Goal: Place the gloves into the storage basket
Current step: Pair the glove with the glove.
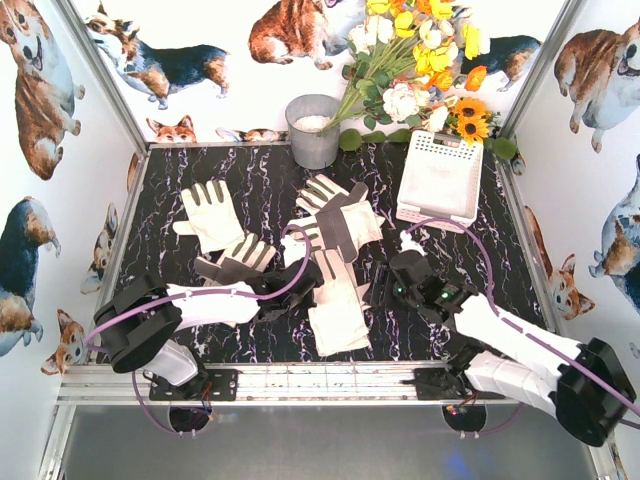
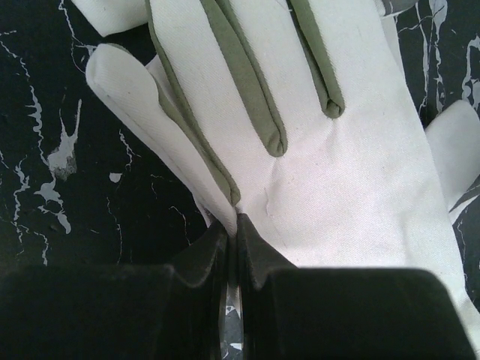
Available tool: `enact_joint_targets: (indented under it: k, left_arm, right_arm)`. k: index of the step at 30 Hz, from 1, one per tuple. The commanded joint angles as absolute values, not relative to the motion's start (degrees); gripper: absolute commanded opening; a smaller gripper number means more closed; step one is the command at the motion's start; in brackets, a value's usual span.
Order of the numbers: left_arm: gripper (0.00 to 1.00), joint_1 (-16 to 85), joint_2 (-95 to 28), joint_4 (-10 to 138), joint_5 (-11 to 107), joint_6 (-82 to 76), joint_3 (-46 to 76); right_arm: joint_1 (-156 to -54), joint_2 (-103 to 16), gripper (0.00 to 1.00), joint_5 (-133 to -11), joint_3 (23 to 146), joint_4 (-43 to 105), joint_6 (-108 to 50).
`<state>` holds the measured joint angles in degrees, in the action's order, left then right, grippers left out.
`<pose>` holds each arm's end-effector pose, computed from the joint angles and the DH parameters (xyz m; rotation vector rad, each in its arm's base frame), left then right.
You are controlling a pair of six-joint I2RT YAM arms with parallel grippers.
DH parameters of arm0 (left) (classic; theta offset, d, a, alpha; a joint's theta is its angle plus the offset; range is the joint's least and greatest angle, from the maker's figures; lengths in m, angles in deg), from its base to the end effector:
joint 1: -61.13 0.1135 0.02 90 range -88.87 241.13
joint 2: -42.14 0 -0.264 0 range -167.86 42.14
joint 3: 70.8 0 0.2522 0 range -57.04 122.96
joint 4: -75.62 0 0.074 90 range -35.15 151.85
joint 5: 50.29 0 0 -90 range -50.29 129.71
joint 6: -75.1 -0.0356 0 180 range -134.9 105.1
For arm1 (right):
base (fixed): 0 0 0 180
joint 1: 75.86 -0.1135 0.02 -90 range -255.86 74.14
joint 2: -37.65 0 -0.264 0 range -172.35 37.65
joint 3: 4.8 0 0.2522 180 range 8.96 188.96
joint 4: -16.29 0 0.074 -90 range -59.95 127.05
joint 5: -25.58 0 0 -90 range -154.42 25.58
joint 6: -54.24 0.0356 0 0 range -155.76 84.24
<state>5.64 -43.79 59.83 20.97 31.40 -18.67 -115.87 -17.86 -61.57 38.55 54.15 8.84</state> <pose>0.1684 -0.2248 0.1545 0.0473 2.4217 -0.4388 0.1447 0.1192 0.1940 0.1244 2.5308 0.5738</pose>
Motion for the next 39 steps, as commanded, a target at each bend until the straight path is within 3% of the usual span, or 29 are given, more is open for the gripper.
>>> enact_joint_targets:
  k: [1, 23, 26, 32, 39]
  left_arm:
    - [0.0, 5.8, -43.4, 60.8, 21.7, 30.4, -19.4]
    - [0.0, 5.8, -44.4, 59.9, 22.2, 30.5, -18.9]
    - [0.0, 5.8, -44.4, 60.0, 22.6, 30.5, -19.0]
    - [0.0, 5.6, -42.6, 58.8, 26.0, 30.7, -20.5]
    - [0.0, 3.1, -38.2, 57.7, 27.4, 34.6, -24.6]
  right_arm:
    - [-112.5, -21.0, 0.53, -65.8, 41.3, 48.4, 4.9]
    - [-110.3, -33.1, 0.36, -68.5, 40.4, 38.3, 8.7]
    - [-110.2, -34.3, 0.29, -69.0, 40.4, 37.9, 9.3]
    - [-110.2, -33.9, 0.0, -72.9, 41.1, 42.5, 10.0]
    - [-110.2, -26.1, 0.0, -74.3, 36.4, 46.7, 12.2]
